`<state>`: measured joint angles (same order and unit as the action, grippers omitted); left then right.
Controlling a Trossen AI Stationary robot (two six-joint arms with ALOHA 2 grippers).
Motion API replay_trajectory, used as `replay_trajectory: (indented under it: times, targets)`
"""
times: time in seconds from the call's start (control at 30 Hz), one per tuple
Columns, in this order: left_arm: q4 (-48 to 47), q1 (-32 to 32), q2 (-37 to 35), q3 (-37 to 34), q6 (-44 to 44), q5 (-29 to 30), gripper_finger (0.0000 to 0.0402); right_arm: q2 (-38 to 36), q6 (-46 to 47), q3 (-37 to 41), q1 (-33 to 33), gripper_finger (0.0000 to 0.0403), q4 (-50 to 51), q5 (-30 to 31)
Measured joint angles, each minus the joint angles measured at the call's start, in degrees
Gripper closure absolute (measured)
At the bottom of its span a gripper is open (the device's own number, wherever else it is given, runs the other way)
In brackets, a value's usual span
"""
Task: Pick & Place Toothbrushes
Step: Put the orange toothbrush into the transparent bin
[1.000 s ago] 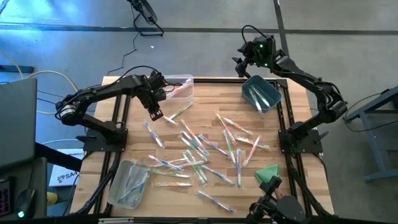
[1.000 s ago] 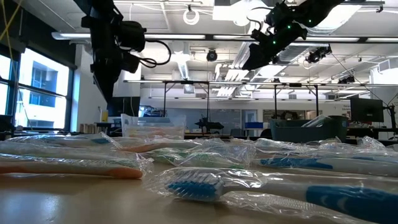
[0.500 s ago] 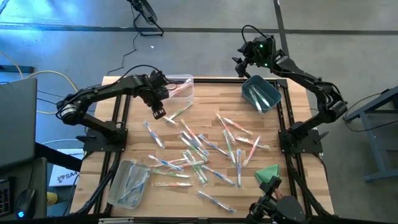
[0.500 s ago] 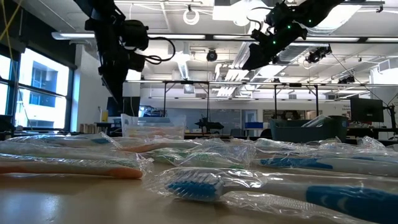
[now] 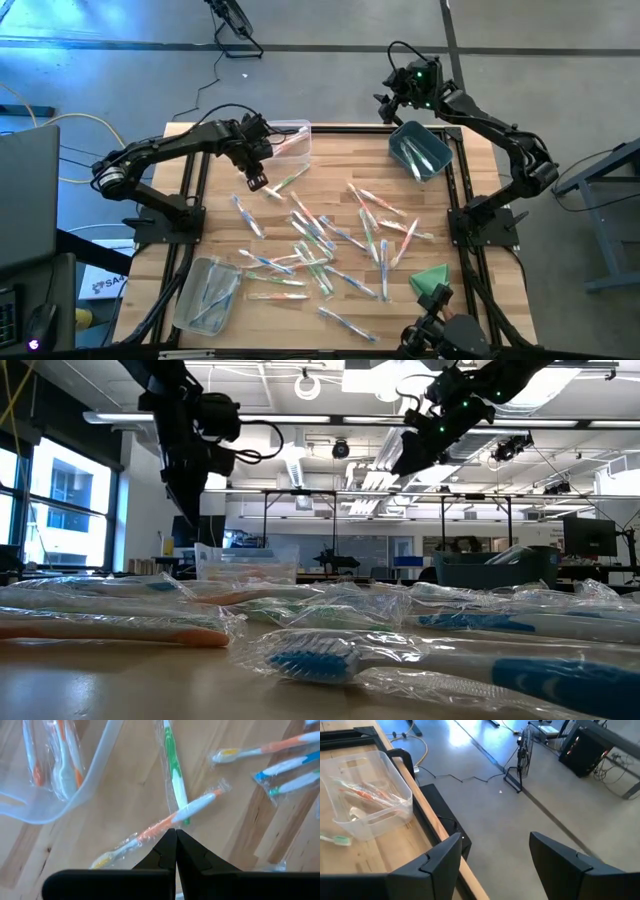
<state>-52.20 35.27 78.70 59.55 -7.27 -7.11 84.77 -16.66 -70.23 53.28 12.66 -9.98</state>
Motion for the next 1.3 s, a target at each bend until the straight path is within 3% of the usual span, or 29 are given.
replay_trajectory:
  times: [0.47, 0.77, 1.13, 1.3]
  targets:
    - [-0.05, -0.02, -0.04, 0.0, -1.42, 0.33, 0.0401, -0.02, 6.21, 0.01, -0.02, 0.0176, 0.28, -0.22]
    - [15.19, -0.02, -0.11, 0.5, 9.12, 0.22, 0.0401, -0.02, 3.3, 0.01, -0.02, 0.018, -5.71, -2.67]
    - [23.38, -0.02, -0.11, 0.5, 20.9, 2.15, 0.0401, -0.02, 3.3, 0.01, -0.02, 0.0276, -5.64, -13.25]
    - [26.21, -0.02, -2.86, 0.5, 20.95, 1.7, 0.0401, -0.02, 3.59, 0.01, -0.02, 0.0327, -5.53, -14.36]
